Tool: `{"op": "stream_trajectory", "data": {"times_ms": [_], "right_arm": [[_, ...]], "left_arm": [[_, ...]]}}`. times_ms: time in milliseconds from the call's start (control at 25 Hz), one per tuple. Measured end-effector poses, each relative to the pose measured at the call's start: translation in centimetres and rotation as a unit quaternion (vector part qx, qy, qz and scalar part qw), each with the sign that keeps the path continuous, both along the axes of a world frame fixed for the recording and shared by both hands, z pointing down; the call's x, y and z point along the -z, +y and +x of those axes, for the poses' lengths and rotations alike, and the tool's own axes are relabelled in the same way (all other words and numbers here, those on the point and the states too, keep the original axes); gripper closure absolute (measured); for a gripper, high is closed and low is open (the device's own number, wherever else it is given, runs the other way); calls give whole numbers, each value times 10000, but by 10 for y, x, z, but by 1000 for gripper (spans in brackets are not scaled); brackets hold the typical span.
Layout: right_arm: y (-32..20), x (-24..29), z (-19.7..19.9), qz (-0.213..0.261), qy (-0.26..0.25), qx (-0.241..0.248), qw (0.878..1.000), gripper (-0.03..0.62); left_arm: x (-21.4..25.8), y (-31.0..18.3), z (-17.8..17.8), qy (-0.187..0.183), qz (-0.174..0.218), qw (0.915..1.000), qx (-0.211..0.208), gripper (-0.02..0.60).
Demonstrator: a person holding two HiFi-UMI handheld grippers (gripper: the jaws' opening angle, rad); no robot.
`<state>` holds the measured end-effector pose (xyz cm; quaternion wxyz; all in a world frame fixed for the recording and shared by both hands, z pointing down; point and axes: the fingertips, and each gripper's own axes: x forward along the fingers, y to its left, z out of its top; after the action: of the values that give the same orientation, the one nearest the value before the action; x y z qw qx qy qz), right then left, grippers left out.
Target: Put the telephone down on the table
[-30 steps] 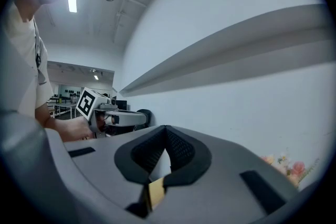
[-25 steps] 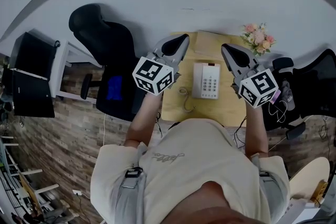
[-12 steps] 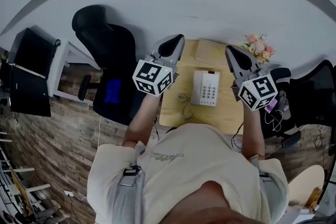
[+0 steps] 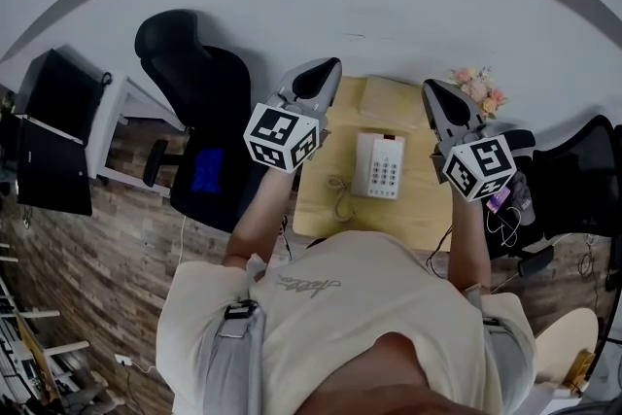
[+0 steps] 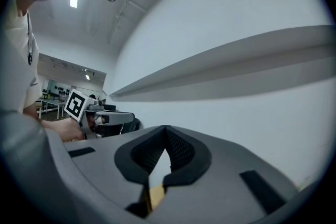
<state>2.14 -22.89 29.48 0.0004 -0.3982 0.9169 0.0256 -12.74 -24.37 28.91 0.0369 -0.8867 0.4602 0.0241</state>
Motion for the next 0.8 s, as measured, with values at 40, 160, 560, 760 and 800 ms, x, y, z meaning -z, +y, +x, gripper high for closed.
{"op": "stream_trajectory", "data": {"times_ms": [40, 160, 560, 760, 800], "right_arm": [[-1, 3, 2, 16, -35, -26, 10000, 592], [-2, 10, 9, 34, -159, -106, 9998, 592], [3, 19, 30, 96, -194, -247, 9995, 592], [5, 20, 34, 142, -118, -294, 9994, 592], [6, 19, 34, 150, -109, -291, 9994, 592]], "left_arm": [[4, 0, 0, 19, 22, 10000, 12, 565], [14, -1, 5, 122, 68, 9999, -6, 565], [16, 2, 19, 208, 17, 9998, -60, 565], [13, 3, 22, 174, -29, 9998, -118, 565], [14, 4, 23, 156, -20, 9998, -132, 565]]}}
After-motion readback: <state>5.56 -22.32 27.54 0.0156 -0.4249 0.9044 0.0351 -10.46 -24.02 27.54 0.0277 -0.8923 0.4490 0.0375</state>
